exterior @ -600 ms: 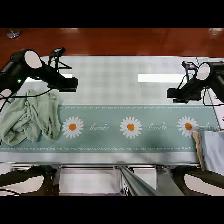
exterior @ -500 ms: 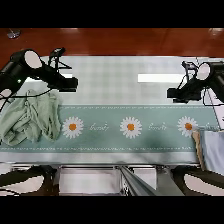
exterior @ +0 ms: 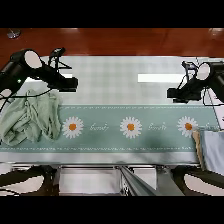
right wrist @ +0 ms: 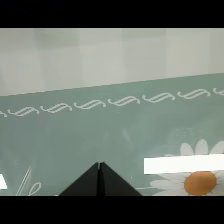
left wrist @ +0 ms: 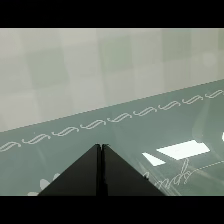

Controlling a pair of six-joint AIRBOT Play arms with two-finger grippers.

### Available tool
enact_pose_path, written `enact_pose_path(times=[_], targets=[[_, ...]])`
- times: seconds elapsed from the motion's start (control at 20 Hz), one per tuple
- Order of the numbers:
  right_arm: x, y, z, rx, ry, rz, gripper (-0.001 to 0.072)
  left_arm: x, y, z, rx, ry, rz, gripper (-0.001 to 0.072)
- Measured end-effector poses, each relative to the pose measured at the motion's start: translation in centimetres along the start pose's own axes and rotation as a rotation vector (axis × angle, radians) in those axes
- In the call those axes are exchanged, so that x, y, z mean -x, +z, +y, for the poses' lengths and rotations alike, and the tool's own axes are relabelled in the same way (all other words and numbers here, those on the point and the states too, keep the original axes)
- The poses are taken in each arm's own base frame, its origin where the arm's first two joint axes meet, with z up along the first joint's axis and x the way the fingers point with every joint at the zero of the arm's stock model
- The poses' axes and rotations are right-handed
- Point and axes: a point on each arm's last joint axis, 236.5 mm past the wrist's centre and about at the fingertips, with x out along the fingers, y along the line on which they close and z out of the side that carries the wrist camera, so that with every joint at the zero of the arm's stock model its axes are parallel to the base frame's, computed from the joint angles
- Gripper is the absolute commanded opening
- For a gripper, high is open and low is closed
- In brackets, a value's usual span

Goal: Fold the shirts.

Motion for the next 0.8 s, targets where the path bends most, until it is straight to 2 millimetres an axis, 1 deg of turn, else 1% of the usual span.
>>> enact_pose_path(times=[0.15, 0.2, 0.45, 0.5, 0.55, 0.6, 0.65, 0.7, 0.8], targets=[[0.0, 0.0, 0.0, 0.000, 0.000, -0.001, 0.0017, 0.0, 0.0, 0.0, 0.000, 0.000, 0.000, 0.0032], [0.0, 0.3, 0.1, 0.000, 0.003, -0.013, 0.0017, 0.0, 0.0, 0.0, 0.000, -0.001, 0.000, 0.0032], [0.2, 2.7, 0.5, 0.000, 0.022, -0.114, 0.0018, -0.1, 0.9, 0.0, 0.002, -0.001, -0.036, 0.0037], [0.2, 3.1, 0.6, 0.000, 0.027, -0.133, 0.0017, -0.2, 1.2, 0.0, 0.002, 0.000, -0.046, 0.0174], [0.3, 3.7, 0.7, 0.000, 0.031, -0.155, 0.0018, -0.3, 1.3, 0.1, 0.003, 0.000, -0.052, 0.0554], [0.4, 4.0, 0.8, 0.000, 0.034, -0.171, 0.0025, -0.4, 1.3, 0.2, 0.004, 0.004, -0.049, 0.0703], [0.4, 4.4, 0.9, -0.001, 0.037, -0.186, 0.0263, -0.6, 1.4, 0.3, 0.009, 0.005, -0.051, 0.0703], [0.5, 4.6, 0.9, -0.003, 0.040, -0.197, 0.0633, -0.7, 1.3, 0.5, 0.006, 0.012, -0.044, 0.0702], [0.5, 4.9, 0.7, 0.002, 0.031, -0.210, 0.0641, -0.4, 1.1, 1.2, 0.014, 0.034, -0.032, 0.0702]])
